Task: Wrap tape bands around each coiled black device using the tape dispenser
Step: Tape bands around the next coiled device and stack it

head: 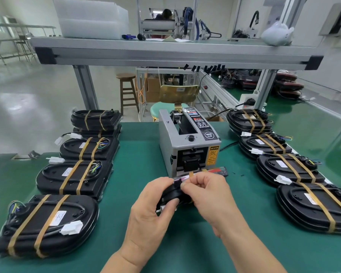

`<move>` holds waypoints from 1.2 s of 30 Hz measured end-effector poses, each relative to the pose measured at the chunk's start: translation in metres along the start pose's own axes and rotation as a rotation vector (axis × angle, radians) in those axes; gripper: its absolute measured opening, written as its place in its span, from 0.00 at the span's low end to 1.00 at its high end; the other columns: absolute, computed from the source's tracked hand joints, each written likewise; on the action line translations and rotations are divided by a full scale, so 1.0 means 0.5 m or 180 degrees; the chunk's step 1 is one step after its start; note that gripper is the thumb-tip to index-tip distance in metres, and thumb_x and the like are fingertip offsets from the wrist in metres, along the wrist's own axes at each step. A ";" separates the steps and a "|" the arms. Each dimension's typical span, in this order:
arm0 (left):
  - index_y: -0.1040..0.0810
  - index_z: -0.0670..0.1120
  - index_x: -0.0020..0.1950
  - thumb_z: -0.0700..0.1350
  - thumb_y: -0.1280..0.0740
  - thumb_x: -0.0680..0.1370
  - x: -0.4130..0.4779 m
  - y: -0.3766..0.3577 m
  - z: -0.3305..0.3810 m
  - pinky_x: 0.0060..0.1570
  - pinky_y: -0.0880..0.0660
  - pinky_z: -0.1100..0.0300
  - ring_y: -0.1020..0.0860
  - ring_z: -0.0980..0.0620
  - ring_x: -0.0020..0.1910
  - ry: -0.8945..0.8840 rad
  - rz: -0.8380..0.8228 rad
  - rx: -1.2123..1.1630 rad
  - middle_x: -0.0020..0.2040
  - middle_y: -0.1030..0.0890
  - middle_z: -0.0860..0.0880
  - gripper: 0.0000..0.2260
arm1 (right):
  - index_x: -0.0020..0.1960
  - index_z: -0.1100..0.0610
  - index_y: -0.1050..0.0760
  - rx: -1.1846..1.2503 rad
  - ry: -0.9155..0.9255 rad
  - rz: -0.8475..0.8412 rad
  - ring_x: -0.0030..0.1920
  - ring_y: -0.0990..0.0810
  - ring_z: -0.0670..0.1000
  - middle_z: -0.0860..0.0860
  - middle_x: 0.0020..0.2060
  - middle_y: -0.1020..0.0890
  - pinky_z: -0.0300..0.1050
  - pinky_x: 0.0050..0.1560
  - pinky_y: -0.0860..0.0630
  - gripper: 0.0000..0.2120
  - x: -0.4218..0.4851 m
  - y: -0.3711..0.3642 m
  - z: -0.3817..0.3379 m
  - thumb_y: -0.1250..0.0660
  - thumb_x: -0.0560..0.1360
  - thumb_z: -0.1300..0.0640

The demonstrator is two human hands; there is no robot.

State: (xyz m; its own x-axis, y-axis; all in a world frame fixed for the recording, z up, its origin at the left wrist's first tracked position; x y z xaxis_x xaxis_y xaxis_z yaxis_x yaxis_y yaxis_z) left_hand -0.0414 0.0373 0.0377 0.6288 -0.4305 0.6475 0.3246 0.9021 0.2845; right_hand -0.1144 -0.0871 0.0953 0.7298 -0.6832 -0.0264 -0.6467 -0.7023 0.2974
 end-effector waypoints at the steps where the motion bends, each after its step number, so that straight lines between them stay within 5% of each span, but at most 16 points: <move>1: 0.25 0.54 0.64 0.38 0.29 0.73 -0.001 0.000 -0.002 0.59 0.29 0.66 0.22 0.51 0.59 -0.0055 -0.0014 -0.0009 0.59 0.21 0.55 0.21 | 0.34 0.55 0.19 -0.0127 0.0057 0.0046 0.29 0.29 0.45 0.47 0.24 0.23 0.43 0.34 0.29 0.07 0.001 -0.001 0.001 0.30 0.70 0.60; 5: 0.23 0.51 0.64 0.36 0.29 0.73 0.000 0.000 -0.005 0.60 0.29 0.68 0.23 0.50 0.61 -0.0181 -0.0086 0.0025 0.60 0.22 0.54 0.22 | 0.33 0.53 0.20 -0.0447 0.0193 0.0136 0.26 0.30 0.41 0.43 0.22 0.24 0.32 0.29 0.32 0.07 0.002 -0.002 0.003 0.30 0.70 0.58; 16: 0.21 0.45 0.64 0.35 0.28 0.72 -0.002 0.000 -0.007 0.61 0.28 0.65 0.22 0.50 0.61 -0.0223 -0.0079 0.0049 0.60 0.21 0.50 0.20 | 0.33 0.54 0.21 -0.0548 0.0226 0.0206 0.26 0.29 0.40 0.42 0.22 0.24 0.31 0.29 0.35 0.07 -0.002 -0.004 0.005 0.31 0.70 0.58; 28: 0.21 0.53 0.61 0.37 0.29 0.73 -0.002 -0.002 -0.009 0.57 0.26 0.67 0.22 0.54 0.60 -0.0246 -0.0016 0.0169 0.60 0.22 0.53 0.19 | 0.34 0.52 0.22 -0.0896 0.0394 0.0252 0.28 0.26 0.41 0.43 0.25 0.22 0.32 0.30 0.31 0.08 -0.007 -0.005 0.001 0.32 0.71 0.57; 33: 0.21 0.53 0.62 0.39 0.29 0.74 -0.001 0.001 -0.008 0.56 0.28 0.71 0.22 0.54 0.61 -0.0246 -0.0067 0.0141 0.60 0.22 0.50 0.17 | 0.41 0.46 0.24 -0.1289 0.1036 0.0756 0.38 0.25 0.43 0.42 0.35 0.24 0.41 0.40 0.27 0.03 -0.007 0.005 0.005 0.31 0.73 0.52; 36: 0.22 0.53 0.62 0.41 0.30 0.75 -0.002 0.002 -0.008 0.56 0.28 0.72 0.23 0.54 0.61 -0.0262 -0.0091 0.0176 0.60 0.22 0.50 0.17 | 0.46 0.46 0.19 -0.1553 0.1431 0.0579 0.48 0.30 0.42 0.40 0.44 0.27 0.42 0.53 0.31 0.02 0.014 0.012 0.002 0.31 0.75 0.51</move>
State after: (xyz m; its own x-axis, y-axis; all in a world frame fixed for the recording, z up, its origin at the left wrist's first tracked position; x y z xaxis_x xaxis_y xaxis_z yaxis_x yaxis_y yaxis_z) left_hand -0.0388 0.0386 0.0347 0.5590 -0.4542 0.6937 0.3008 0.8907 0.3408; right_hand -0.1135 -0.0963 0.0959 0.7083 -0.5584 0.4319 -0.6708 -0.3418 0.6582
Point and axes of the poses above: each hand's wrist, its own x-axis towards the middle knuckle, its own y-axis out of the back of the hand, z = x × y, the point moved 1 cm from there along x, towards the middle knuckle
